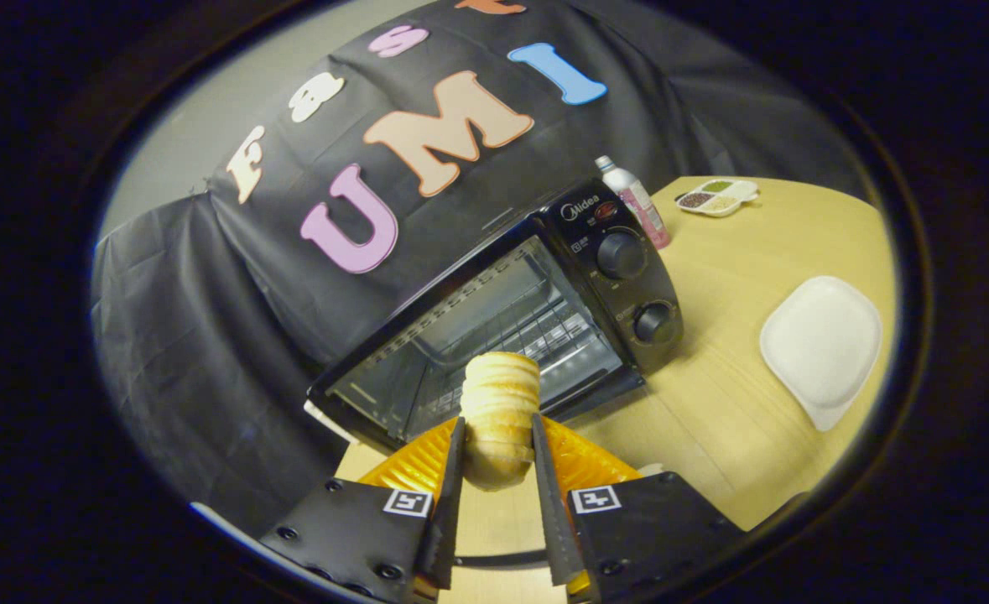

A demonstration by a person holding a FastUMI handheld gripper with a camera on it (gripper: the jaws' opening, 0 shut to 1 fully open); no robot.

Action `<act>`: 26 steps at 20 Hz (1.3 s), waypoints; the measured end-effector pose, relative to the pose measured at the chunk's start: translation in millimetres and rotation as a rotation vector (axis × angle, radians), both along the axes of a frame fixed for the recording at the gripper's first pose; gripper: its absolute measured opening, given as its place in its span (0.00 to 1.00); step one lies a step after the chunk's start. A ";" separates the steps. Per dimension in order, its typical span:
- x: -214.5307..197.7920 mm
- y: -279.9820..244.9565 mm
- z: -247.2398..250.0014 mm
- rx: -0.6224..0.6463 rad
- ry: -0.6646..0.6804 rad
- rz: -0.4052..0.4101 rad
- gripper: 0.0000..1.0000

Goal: Open the toaster oven, put the food inside, and close the toaster oven door.

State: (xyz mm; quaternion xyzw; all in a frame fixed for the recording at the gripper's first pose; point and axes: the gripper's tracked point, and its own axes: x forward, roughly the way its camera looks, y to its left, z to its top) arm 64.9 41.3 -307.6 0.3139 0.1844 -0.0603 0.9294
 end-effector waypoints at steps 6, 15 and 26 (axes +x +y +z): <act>55.9 -2.9 -2.6 0.022 -0.026 -0.181 0.46; 96.9 11.6 -17.6 -0.102 -0.032 -0.261 0.47; 92.7 19.5 -12.8 -0.161 -0.009 -0.136 0.77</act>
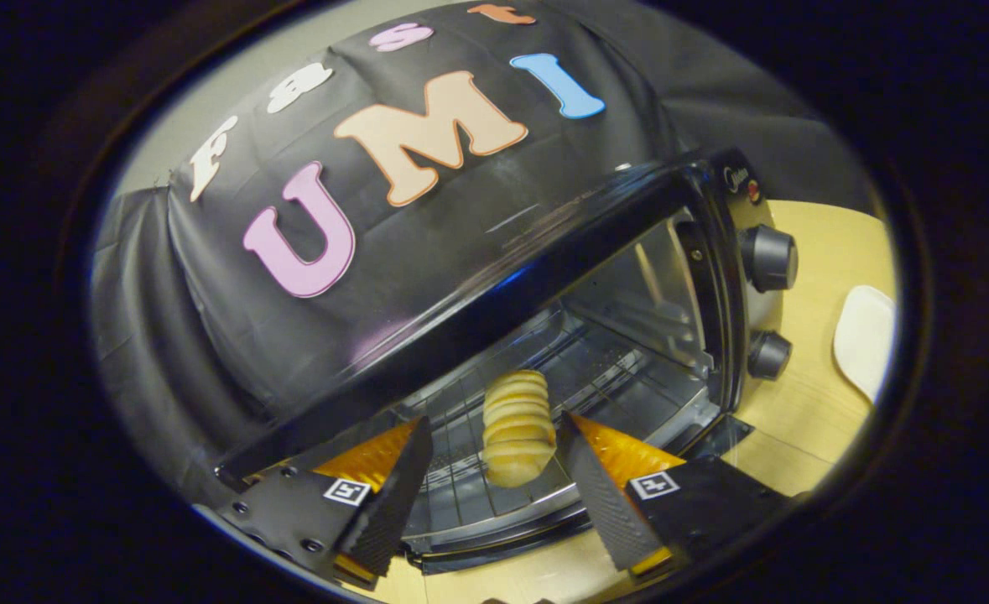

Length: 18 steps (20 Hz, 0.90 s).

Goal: Open the toaster oven, put the food inside, and close the toaster oven door.

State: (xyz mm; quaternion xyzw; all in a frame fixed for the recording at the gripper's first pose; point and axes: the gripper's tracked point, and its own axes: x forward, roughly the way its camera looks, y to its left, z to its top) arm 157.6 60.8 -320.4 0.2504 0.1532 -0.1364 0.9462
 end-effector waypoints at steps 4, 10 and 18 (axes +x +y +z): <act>-26.1 1.4 6.9 -0.072 0.022 0.108 0.92; -91.9 -7.7 31.8 -0.188 -0.005 0.231 0.99; -196.4 -23.5 33.2 -0.269 -0.043 0.254 0.99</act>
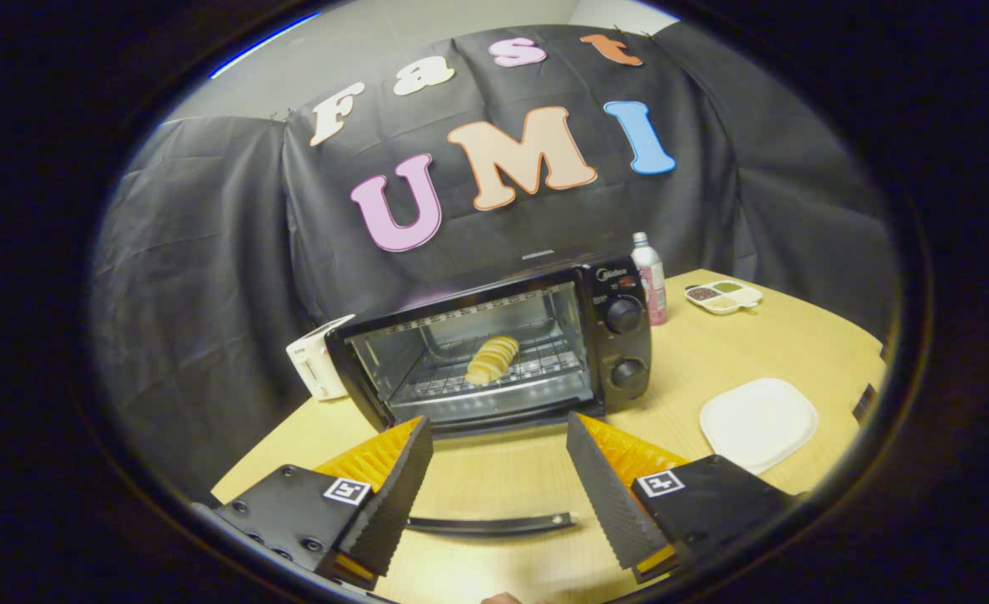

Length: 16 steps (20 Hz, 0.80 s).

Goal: Open the toaster oven, put the food inside, and close the toaster oven door.

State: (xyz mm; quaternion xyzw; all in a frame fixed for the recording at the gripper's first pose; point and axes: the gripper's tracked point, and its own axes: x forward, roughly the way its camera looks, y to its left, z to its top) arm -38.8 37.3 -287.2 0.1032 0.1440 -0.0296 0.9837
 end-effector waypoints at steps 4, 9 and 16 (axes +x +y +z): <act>-38.6 -1.0 -30.8 -0.032 0.048 0.006 0.99; -60.8 7.4 -67.9 -0.075 0.117 0.028 0.99; -51.2 17.4 -115.2 -0.122 0.220 0.026 0.99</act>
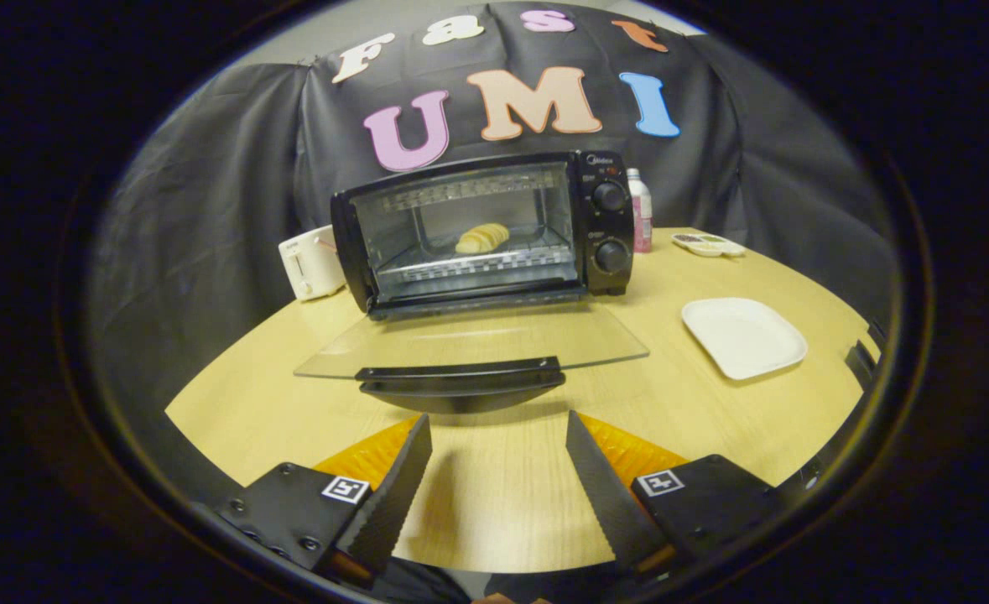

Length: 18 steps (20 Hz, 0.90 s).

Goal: Open the toaster oven, put the food inside, and close the toaster oven door.

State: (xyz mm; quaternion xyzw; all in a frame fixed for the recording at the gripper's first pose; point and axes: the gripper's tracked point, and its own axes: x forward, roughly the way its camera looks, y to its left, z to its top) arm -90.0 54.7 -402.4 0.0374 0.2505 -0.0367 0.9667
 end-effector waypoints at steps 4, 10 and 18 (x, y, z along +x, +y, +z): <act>7.7 3.0 -2.2 -0.032 -0.003 -0.002 0.99; 15.5 15.0 -3.3 -0.045 0.013 0.030 0.99; 19.1 22.7 8.0 -0.015 0.003 0.046 1.00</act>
